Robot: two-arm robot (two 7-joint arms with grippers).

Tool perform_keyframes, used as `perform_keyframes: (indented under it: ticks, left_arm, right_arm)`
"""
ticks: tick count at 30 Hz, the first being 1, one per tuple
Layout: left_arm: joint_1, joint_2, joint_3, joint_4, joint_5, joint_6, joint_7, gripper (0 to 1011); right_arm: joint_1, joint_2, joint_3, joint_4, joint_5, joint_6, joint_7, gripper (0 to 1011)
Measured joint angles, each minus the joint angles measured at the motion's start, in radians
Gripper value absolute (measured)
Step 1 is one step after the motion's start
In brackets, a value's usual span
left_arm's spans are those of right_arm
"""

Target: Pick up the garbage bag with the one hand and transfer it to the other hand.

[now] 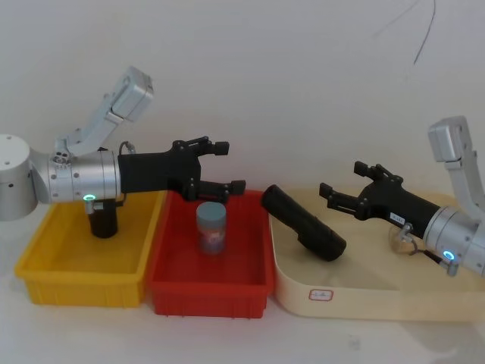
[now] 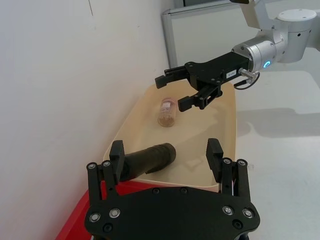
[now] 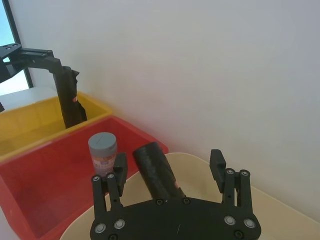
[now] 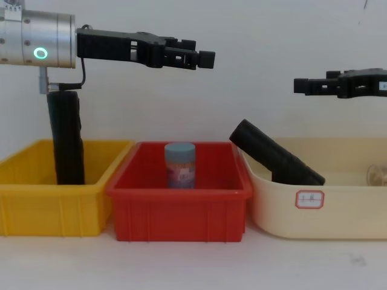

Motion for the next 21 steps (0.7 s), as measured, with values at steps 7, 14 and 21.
perform_keyframes:
  ticks: [7, 14, 21]
  left_arm:
    - [0.000, 0.000, 0.000, 0.000, 0.000, 0.000, 0.000, 1001]
    - [0.000, 0.000, 0.000, 0.000, 0.000, 0.000, 0.000, 1001]
    - [0.000, 0.000, 0.000, 0.000, 0.000, 0.000, 0.000, 1001]
  right_arm:
    - [-0.001, 0.001, 0.001, 0.000, 0.001, -0.001, 0.001, 1002]
    - [-0.002, 0.001, 0.002, 0.000, 0.001, -0.002, 0.001, 1001]
    - [-0.003, 0.001, 0.003, 0.000, 0.001, -0.002, 0.001, 1001]
